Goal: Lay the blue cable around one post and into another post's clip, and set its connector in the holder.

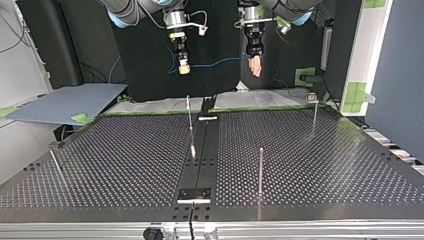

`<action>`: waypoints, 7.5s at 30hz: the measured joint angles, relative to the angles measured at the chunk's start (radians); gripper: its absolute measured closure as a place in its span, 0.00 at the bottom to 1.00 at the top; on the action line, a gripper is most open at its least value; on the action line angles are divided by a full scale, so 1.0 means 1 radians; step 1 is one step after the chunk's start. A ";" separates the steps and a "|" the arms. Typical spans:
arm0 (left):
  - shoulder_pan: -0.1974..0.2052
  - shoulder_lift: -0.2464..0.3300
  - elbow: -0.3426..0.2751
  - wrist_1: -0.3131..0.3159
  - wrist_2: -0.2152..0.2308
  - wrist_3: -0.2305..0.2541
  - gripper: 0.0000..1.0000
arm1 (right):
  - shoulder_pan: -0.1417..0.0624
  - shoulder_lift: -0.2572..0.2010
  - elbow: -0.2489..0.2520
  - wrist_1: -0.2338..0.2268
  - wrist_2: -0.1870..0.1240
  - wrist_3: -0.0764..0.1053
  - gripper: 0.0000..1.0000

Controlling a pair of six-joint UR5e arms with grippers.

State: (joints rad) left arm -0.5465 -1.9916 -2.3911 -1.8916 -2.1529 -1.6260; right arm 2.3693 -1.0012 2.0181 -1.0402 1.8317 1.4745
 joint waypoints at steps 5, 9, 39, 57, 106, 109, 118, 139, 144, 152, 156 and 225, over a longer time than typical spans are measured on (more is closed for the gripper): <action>0.000 0.000 0.000 0.000 0.000 0.000 0.00 | 0.000 0.000 0.000 0.000 0.000 0.000 1.00; 0.000 0.000 0.000 0.000 0.000 0.000 0.00 | 0.000 0.000 0.000 0.000 0.000 0.000 1.00; 0.000 0.000 0.000 0.000 0.000 0.000 0.00 | 0.000 0.000 0.000 0.000 0.000 0.000 1.00; 0.000 0.000 0.000 0.000 0.000 0.000 0.00 | 0.000 0.000 0.000 0.000 0.000 0.000 1.00; 0.000 0.000 0.000 0.000 0.000 0.000 0.00 | 0.000 0.000 0.000 0.000 0.000 0.000 1.00; 0.000 0.000 0.000 0.000 0.000 0.000 0.00 | 0.000 0.000 0.000 0.000 0.000 0.000 1.00; 0.000 0.000 0.000 0.000 0.000 0.000 0.00 | 0.000 0.000 0.000 0.000 0.000 0.000 1.00; 0.000 0.000 0.000 0.000 0.000 0.000 0.00 | 0.000 0.000 0.000 0.000 0.000 0.000 1.00; 0.000 0.000 0.000 0.000 0.000 0.000 0.00 | 0.000 0.000 0.000 0.000 0.000 0.000 1.00; -0.009 -0.046 0.015 -0.039 0.029 -0.006 0.00 | -0.008 0.019 0.010 0.027 0.005 0.004 1.00; -0.009 -0.074 0.017 -0.051 0.033 -0.006 0.00 | -0.010 0.026 0.012 0.038 0.006 0.004 1.00; -0.044 0.154 0.101 -0.291 -0.047 -0.204 0.00 | -0.010 -0.211 -0.066 0.278 0.033 0.143 1.00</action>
State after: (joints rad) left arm -0.5908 -1.8371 -2.2904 -2.1823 -2.1996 -1.8303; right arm 2.3593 -1.2117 1.9517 -0.7621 1.8650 1.6170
